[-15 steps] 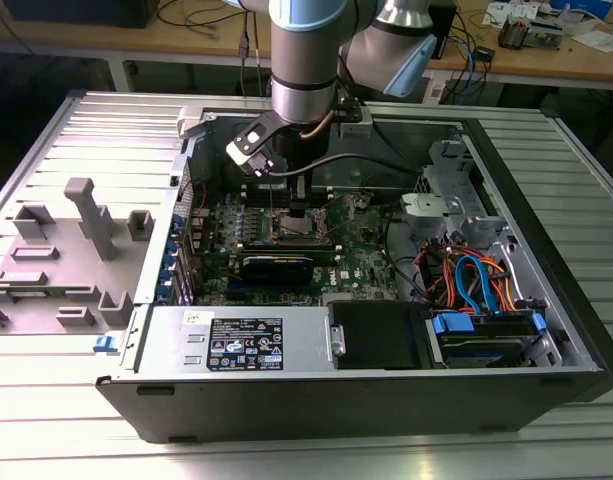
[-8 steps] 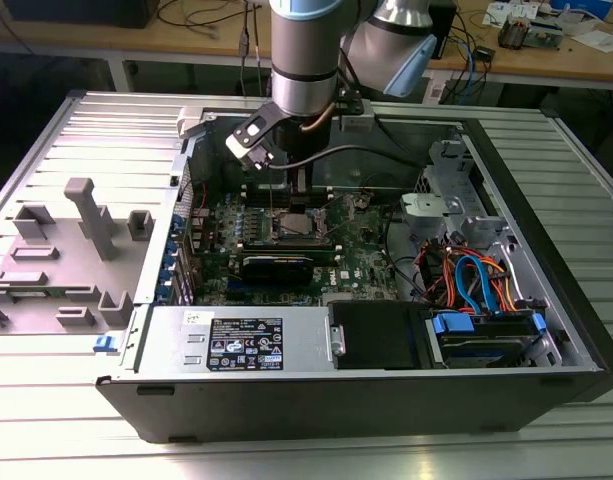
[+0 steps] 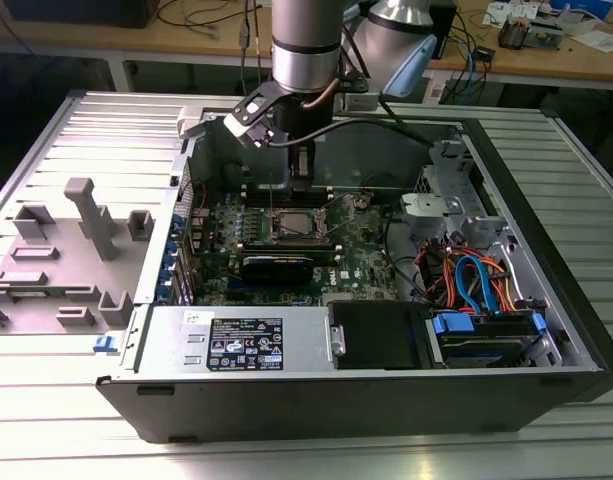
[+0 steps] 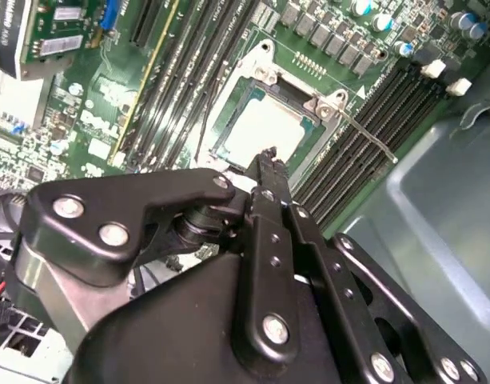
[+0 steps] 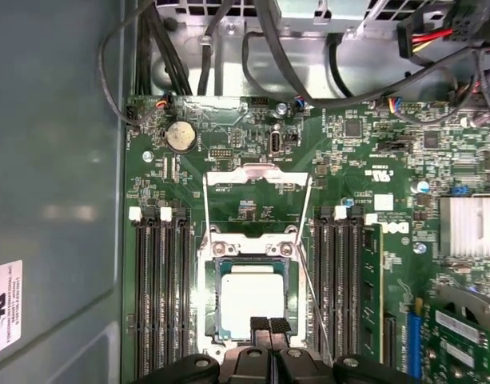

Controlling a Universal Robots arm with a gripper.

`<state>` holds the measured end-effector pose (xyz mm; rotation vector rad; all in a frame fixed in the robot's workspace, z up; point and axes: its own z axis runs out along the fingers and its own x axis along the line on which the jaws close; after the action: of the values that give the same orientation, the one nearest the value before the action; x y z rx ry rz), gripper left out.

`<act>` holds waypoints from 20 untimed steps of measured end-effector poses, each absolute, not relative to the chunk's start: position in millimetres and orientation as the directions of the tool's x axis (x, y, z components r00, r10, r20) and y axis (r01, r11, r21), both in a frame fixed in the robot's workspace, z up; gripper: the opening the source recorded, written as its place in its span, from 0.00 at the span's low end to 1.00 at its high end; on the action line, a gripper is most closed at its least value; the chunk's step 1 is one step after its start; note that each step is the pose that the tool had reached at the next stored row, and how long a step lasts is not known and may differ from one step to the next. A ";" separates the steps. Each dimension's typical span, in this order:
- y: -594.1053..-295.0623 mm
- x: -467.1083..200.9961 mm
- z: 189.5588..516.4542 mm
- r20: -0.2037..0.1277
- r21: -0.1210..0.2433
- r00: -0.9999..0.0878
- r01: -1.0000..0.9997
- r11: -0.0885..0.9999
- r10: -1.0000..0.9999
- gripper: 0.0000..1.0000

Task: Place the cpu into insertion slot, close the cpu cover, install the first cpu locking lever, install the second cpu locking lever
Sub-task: 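Close the cpu cover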

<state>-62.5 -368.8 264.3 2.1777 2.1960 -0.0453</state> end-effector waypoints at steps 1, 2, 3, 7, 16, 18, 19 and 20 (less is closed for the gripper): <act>-368.8 -61.0 264.3 -0.056 0.013 -0.008 1.000 0.009 0.998 0.11; -368.7 -58.0 264.3 -0.056 0.013 -0.008 1.000 0.009 0.998 0.11; -368.6 -53.5 264.2 -0.057 0.013 -0.008 1.000 0.009 0.998 0.11; -368.4 -41.2 264.0 -0.058 0.013 -0.008 1.000 0.009 0.998 0.11; -368.2 -16.9 263.1 -0.061 0.013 -0.008 1.000 0.009 0.998 0.11; -368.0 -16.2 263.6 -0.062 0.013 -0.008 1.000 0.009 0.998 0.11; -368.0 -16.2 264.1 -0.063 0.013 -0.008 1.000 0.009 0.998 0.11; -368.0 -16.2 264.4 -0.063 0.013 -0.008 1.000 0.009 0.998 0.11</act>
<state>-16.2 -368.0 264.4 2.1734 2.1918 -0.0543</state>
